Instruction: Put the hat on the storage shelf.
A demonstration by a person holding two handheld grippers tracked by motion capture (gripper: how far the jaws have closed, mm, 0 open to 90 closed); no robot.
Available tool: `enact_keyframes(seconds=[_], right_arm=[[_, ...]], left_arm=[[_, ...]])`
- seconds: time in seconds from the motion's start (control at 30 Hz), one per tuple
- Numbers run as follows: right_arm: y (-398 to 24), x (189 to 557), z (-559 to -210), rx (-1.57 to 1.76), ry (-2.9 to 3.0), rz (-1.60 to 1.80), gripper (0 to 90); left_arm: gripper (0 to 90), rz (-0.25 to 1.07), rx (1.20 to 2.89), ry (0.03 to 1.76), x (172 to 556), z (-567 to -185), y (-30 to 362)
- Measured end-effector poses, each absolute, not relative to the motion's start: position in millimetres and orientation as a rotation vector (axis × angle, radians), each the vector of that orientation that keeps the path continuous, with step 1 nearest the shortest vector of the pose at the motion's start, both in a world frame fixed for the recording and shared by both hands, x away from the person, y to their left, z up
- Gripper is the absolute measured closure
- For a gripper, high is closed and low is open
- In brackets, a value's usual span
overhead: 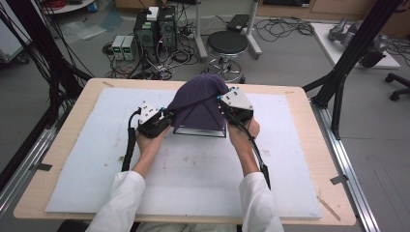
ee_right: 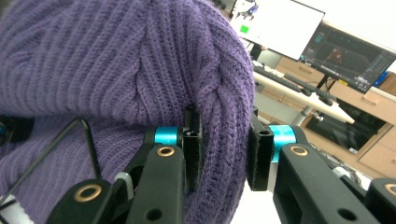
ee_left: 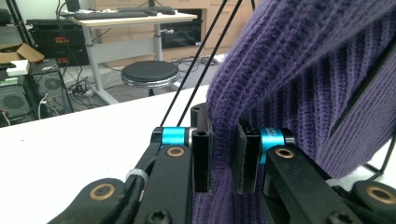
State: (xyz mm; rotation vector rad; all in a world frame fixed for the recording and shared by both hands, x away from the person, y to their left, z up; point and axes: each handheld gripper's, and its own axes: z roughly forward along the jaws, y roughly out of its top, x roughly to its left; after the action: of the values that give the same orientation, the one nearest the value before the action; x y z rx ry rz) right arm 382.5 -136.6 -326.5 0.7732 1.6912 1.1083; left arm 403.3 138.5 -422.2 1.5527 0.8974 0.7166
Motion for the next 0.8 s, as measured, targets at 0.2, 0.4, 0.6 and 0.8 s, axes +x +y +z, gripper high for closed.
enact_keyframes(seconds=[0.2,0.4,0.6,0.8], right_arm=[[-136.6,381.8,-326.6,0.762,1.696,1.084,73.4],[-142.4,377.6,-326.7,0.765,1.690,1.098,73.9],[-147.4,369.4,-327.5,0.753,1.683,1.095,74.4],[-149.4,369.2,-333.3,0.796,1.729,1.057,73.9]], left_arm=[[79.8,0.735,1.575,0.888,402.8,-423.1,137.3],[79.1,0.686,1.548,0.870,393.8,-428.8,141.6],[78.9,0.698,1.541,0.841,383.6,-427.4,147.2],[78.9,0.704,1.580,0.849,384.7,-431.1,146.6]])
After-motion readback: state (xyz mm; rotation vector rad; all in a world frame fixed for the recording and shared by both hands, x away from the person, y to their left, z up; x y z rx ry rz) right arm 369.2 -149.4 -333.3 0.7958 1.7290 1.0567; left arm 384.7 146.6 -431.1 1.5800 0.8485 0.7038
